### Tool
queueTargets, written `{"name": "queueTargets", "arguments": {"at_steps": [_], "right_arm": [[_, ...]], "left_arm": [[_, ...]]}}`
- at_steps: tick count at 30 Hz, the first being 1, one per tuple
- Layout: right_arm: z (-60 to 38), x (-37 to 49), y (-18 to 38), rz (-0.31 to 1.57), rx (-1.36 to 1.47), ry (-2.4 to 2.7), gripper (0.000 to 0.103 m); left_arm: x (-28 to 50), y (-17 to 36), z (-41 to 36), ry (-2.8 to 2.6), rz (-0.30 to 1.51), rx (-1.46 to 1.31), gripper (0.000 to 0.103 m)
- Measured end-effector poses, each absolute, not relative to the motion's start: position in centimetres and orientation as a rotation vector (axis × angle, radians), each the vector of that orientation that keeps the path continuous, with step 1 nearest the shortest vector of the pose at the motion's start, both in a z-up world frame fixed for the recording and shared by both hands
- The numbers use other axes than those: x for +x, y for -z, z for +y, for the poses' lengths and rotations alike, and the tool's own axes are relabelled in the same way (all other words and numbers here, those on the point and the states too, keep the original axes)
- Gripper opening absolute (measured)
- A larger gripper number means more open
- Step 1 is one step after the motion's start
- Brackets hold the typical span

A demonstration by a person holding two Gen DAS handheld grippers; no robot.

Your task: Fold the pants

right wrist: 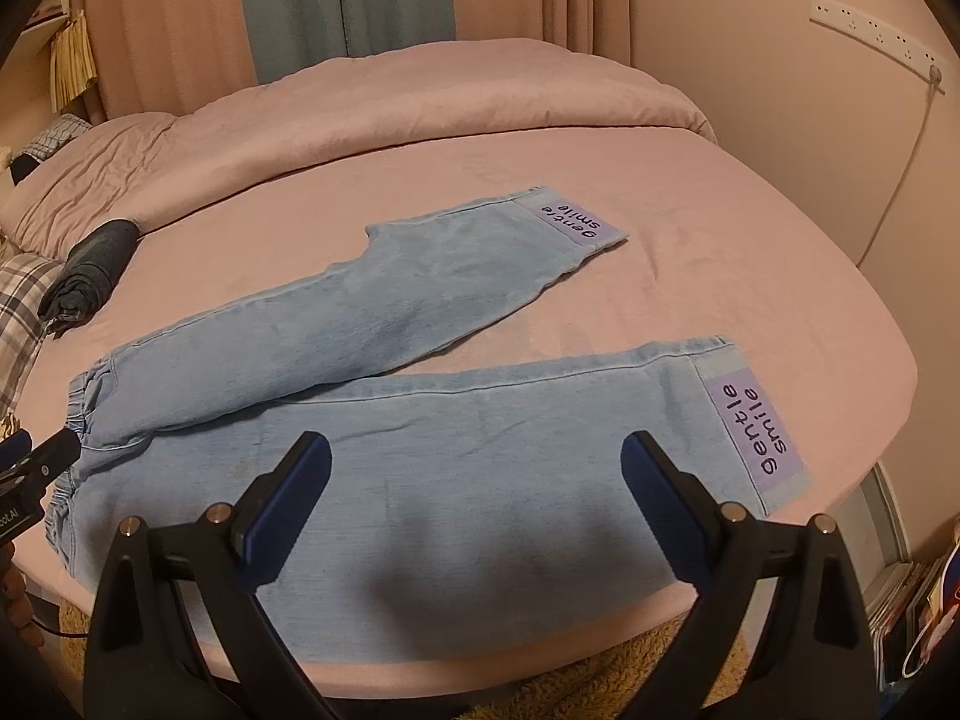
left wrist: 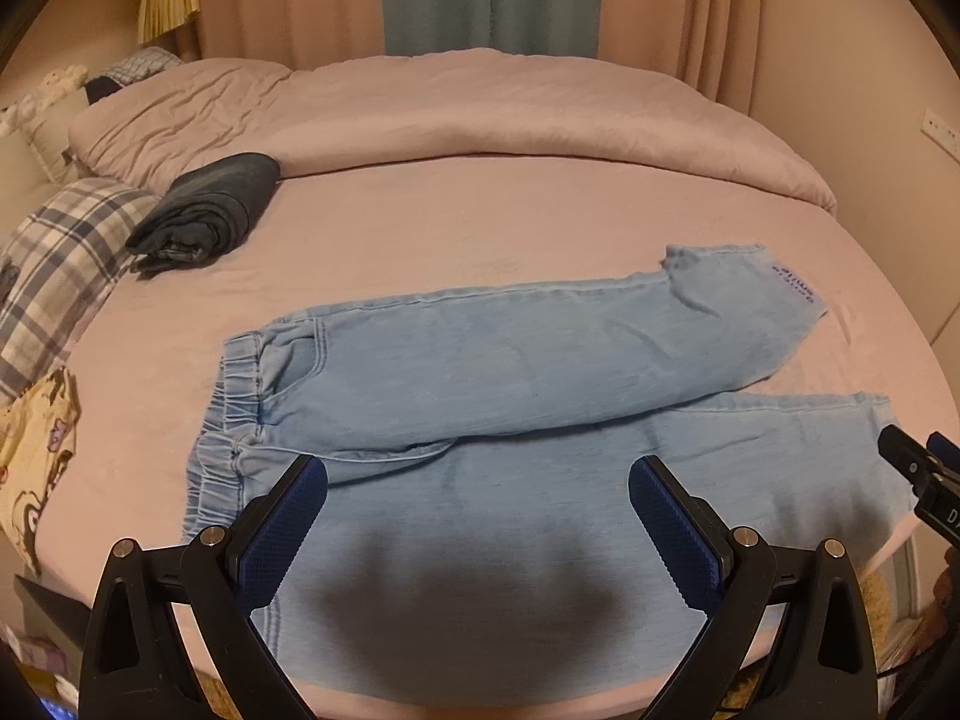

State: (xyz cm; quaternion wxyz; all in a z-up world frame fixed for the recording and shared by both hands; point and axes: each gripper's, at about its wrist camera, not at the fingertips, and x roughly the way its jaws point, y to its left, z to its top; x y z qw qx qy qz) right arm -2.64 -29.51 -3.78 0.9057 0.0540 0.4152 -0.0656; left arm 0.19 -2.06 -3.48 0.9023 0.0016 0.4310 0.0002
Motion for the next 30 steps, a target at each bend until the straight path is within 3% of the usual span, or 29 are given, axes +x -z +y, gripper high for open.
{"name": "queueTargets", "arguments": {"at_steps": [8, 21, 30], "right_arm": [[-29.7, -2.5, 3.8, 0.864, 0.115, 0.135, 0.097], [-30.4, -2.2, 3.0, 0.830, 0.150, 0.123, 0.097], [-32.2, -1.8, 2.5, 0.812, 0.156, 0.176, 0.099]], "left_arm": [[0.4, 2.8, -2.0, 0.004, 0.861, 0.000, 0.102], [0.3, -0.4, -4.5, 0.035, 0.605, 0.153, 0.102], [1.4, 0.4, -5.1, 0.064, 0.602, 0.208, 0.102]]}}
